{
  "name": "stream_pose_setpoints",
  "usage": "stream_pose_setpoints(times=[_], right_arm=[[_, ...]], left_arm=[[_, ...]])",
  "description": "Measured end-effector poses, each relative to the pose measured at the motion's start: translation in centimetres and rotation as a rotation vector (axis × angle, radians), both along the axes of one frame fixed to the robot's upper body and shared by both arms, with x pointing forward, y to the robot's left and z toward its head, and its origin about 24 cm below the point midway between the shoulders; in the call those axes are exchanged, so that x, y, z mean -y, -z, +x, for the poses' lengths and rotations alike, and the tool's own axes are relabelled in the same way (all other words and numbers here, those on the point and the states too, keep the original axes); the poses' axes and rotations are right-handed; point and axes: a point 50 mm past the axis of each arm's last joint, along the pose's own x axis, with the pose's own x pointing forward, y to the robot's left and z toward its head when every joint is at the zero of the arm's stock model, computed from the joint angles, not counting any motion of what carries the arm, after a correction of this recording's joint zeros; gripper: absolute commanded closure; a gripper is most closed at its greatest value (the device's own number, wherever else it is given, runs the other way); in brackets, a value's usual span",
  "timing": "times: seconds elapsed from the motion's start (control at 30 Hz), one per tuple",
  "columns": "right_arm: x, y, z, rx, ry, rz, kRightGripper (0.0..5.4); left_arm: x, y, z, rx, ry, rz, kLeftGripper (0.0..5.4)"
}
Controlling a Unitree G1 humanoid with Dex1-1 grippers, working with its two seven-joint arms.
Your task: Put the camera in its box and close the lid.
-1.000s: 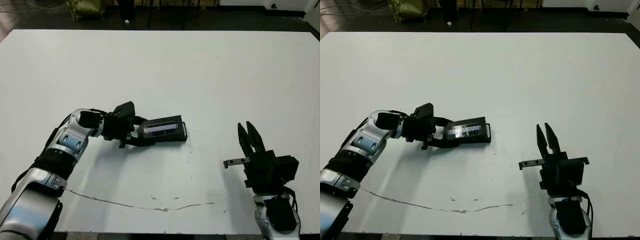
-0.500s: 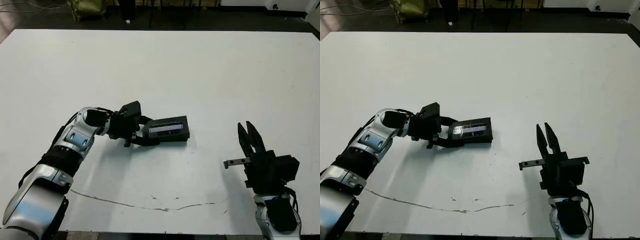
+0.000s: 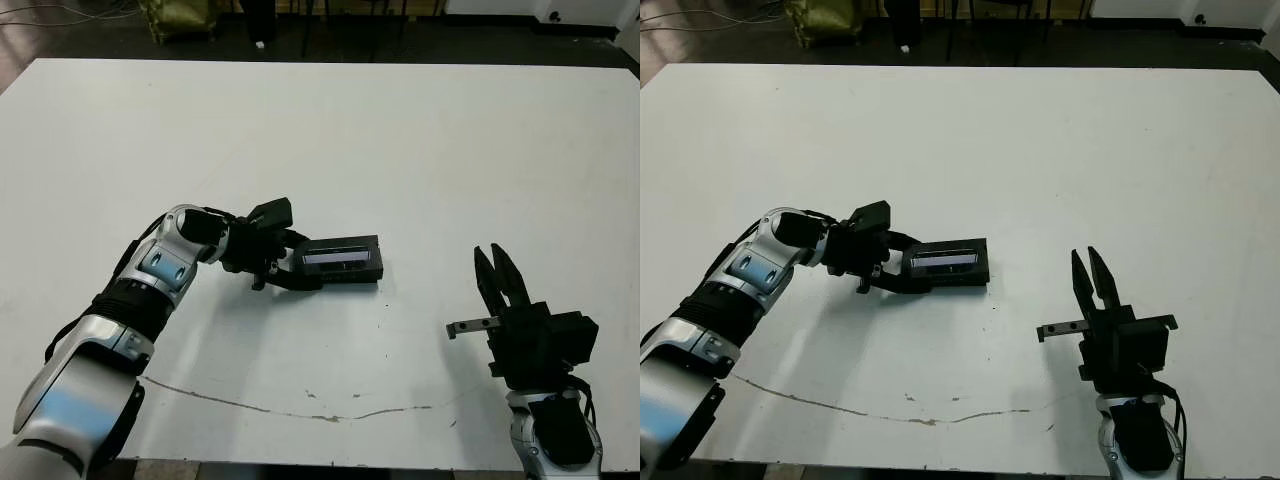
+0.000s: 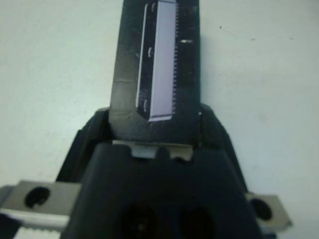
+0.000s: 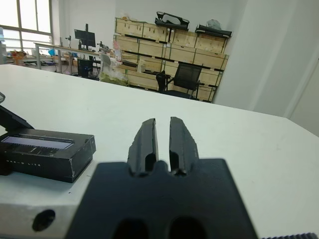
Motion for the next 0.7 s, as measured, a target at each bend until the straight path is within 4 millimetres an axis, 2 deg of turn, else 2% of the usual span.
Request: stream_pose_setpoints(times=[0.47,0.7], right_arm=[[0.0,0.0,0.0,-0.001,0.002,-0.002,5.40],[-0.1,0.0,0.0,-0.006,0.003,-0.003,5.40]], left_arm=[[0.6,-0.9,0.3,0.009,0.063,0.104,3.14],[1.7,-1.8,0.5,0.006,0.187,0.158,1.53]])
